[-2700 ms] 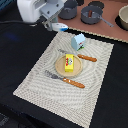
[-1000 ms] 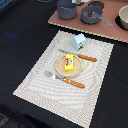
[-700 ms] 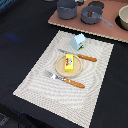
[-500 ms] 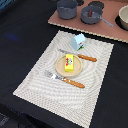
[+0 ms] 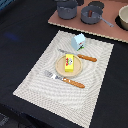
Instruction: Interact with the objects in diverse but meaningful ways.
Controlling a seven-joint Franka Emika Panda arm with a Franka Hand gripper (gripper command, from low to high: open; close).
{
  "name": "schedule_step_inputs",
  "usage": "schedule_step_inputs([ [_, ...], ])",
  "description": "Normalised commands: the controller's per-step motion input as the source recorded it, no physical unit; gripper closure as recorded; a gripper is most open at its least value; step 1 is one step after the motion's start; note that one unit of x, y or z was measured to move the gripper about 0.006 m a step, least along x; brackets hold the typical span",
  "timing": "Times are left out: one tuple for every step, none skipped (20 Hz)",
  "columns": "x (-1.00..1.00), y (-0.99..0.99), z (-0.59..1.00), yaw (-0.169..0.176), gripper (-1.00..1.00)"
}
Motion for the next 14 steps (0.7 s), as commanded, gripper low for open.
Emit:
schedule_step_inputs([
  [0.77, 0.46, 0.00, -0.031, 1.00],
  [0.76, 0.45, 0.00, -0.034, 1.00],
  [0.75, 0.45, 0.00, -0.036, 1.00],
  [0.76, 0.47, 0.00, -0.034, 1.00],
  [0.76, 0.47, 0.00, -0.036, 1.00],
  [0.76, 0.48, 0.00, -0.033, 1.00],
  [0.75, 0.48, 0.00, -0.033, 1.00],
  [0.74, 0.49, 0.00, -0.032, 1.00],
  [0.72, 0.52, 0.00, -0.027, 1.00],
  [0.69, 0.54, 0.00, -0.026, 1.00],
  [0.65, 0.61, 0.00, -0.017, 1.00],
  [0.55, 0.65, 0.00, -0.017, 1.00],
  [0.45, 0.68, 0.00, -0.012, 1.00],
  [0.21, 0.61, 0.00, 0.000, 1.00],
])
